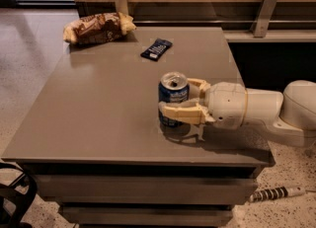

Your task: Move pepsi can near rxbar blueberry

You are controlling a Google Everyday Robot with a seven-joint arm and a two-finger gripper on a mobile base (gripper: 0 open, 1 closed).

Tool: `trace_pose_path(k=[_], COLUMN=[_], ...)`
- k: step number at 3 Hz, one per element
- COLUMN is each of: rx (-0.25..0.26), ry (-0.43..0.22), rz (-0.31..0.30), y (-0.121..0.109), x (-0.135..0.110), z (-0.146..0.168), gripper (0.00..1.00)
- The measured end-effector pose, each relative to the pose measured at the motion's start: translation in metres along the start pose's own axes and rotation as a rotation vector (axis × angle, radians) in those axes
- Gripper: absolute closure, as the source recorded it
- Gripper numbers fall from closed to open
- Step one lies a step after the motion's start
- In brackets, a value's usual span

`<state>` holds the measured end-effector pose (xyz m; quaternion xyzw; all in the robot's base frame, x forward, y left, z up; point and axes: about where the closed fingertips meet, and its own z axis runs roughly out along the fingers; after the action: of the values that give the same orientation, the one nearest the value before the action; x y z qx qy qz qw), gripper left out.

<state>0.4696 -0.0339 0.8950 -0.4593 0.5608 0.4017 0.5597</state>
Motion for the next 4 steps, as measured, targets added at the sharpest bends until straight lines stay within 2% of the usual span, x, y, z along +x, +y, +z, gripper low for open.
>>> trace_pose_path(k=[2, 3, 4], rx=[0.067, 0.127, 0.157], ry=[0.041, 0.082, 0.094], rz=[0.004, -0.009, -0.013], y=[-0.101, -0.163, -0.196], x=[-0.035, -0.039, -0.032], z=[-0.008, -0.012, -0.013], gripper=[1.0, 1.0, 1.0])
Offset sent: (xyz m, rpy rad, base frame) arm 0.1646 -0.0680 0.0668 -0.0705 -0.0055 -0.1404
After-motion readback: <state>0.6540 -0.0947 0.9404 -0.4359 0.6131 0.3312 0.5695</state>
